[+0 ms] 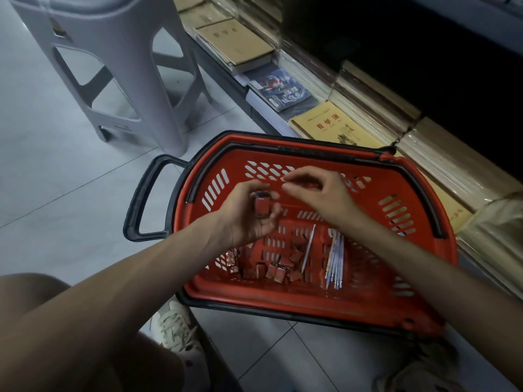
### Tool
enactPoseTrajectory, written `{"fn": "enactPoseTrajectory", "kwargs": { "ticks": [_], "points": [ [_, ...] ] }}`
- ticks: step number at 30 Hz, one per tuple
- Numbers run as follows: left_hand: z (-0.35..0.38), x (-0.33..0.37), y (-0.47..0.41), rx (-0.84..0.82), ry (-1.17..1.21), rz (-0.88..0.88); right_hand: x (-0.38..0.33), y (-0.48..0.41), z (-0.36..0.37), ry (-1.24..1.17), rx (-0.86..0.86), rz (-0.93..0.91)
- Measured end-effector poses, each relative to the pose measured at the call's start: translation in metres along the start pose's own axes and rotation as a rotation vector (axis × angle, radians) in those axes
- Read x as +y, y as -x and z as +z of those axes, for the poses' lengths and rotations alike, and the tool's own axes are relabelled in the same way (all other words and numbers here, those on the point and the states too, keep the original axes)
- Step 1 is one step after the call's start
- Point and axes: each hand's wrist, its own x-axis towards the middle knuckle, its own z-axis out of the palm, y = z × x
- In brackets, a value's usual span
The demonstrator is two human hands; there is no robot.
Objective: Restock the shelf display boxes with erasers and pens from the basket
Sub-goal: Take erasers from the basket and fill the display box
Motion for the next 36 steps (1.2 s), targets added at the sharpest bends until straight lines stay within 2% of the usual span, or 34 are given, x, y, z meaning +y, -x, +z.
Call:
{"fn": "enactPoseTrajectory", "kwargs": {
  "ticks": [2, 5, 8, 12, 16, 25, 29, 36],
  "points": [
    [-0.004, -0.001, 0.0, 0.061, -0.005, -0.014, 0.043, -0.003, -0.009, 0.158, -0.032, 0.133],
    [-0.013, -0.005, -0.004, 0.137, -0.073, -0.028, 0.116, -0.003, -0.004, 0.573, -0.376, 0.264],
    [-0.019, -0.007, -0.005, 0.167, -0.12, -0.02, 0.159, -0.004, 0.015, 0.873, -0.607, 0.21],
    [-0.028, -0.008, -0.009, 0.189, -0.144, 0.002, 0.201, -0.012, 0.034, 1.081, -0.683, 0.13],
    [-0.028, -0.007, -0.007, 0.151, -0.09, -0.021, 0.207, -0.017, 0.037, 1.111, -0.699, 0.104],
    [-0.024, -0.009, -0.005, 0.072, -0.009, -0.07, 0.214, -0.009, 0.029, 0.952, -0.664, 0.172],
    [-0.021, -0.012, -0.007, 0.079, -0.014, -0.063, 0.22, 0.001, 0.038, 0.935, -0.716, 0.207],
    [-0.022, -0.015, -0.008, 0.076, -0.04, -0.044, 0.216, 0.013, 0.047, 1.146, -0.94, -0.115]
  ]
}}
